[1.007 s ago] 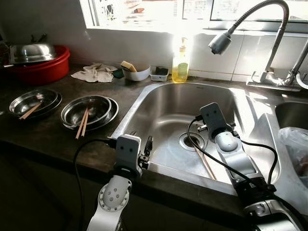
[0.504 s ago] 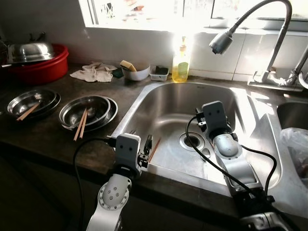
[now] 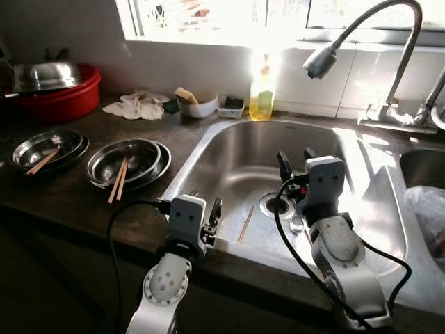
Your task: Kitchen organization
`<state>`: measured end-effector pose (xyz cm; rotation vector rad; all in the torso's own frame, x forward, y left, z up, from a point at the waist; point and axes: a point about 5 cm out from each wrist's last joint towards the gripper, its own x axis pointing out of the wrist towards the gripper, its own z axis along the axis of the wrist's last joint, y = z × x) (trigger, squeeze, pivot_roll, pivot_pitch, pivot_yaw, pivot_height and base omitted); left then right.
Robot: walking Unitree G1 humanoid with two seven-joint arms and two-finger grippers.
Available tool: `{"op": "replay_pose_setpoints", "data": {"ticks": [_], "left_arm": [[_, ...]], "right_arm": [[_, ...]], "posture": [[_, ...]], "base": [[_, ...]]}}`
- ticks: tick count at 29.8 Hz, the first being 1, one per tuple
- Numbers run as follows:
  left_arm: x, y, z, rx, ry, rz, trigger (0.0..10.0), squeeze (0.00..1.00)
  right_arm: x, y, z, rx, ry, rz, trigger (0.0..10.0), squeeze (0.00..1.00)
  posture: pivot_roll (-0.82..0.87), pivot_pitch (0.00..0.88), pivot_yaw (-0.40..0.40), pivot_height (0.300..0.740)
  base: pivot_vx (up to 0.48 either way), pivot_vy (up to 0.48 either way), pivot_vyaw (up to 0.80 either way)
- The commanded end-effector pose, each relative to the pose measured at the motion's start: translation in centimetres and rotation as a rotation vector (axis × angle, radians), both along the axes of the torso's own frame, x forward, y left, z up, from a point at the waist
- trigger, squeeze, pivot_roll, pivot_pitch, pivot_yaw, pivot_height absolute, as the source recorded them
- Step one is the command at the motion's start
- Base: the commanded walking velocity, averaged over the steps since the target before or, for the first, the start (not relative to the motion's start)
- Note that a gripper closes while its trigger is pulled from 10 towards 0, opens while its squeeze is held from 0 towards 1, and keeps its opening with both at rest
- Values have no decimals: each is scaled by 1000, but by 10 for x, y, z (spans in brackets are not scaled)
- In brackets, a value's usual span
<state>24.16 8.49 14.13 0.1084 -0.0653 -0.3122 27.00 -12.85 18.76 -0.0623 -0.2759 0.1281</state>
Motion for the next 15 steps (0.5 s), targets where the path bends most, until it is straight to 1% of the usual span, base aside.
{"op": "replay_pose_setpoints", "data": {"ticks": [1,2,4,5,7,10,11,12,15], "left_arm": [[-5,-2,3,11,-25,-30,10000,0],[-5,-2,3,11,-25,-30,10000,0],[-8,-3,2,12,-23,-38,10000,0],[-10,-3,1,10,-21,-46,10000,0],[-10,-4,1,8,-20,-50,10000,0],[-12,-4,0,12,-24,-56,10000,0],[-12,-4,0,12,-24,-56,10000,0],[-12,-3,1,15,-33,-56,10000,0],[-12,-2,1,18,-38,-53,10000,0]], "right_arm": [[-10,2,1,19,0,30,10000,0],[-10,2,1,19,0,30,10000,0],[-16,1,-1,30,13,30,10000,0],[-22,0,-2,39,20,38,10000,0],[-24,0,-2,45,22,45,10000,0],[-31,2,-3,60,29,84,10000,0],[-31,2,-3,60,29,84,10000,0],[-36,5,-5,58,37,127,10000,0],[-38,5,-5,56,42,141,10000,0]], "posture": [[23,14,18,740],[23,14,18,740],[19,12,22,740],[16,10,23,740],[16,10,23,740],[11,3,26,740],[11,3,26,740],[11,2,27,740],[11,0,26,740]], "base": [[0,0,0],[0,0,0],[0,0,0],[0,0,0],[0,0,0],[0,0,0],[0,0,0],[0,0,0],[0,0,0]]}}
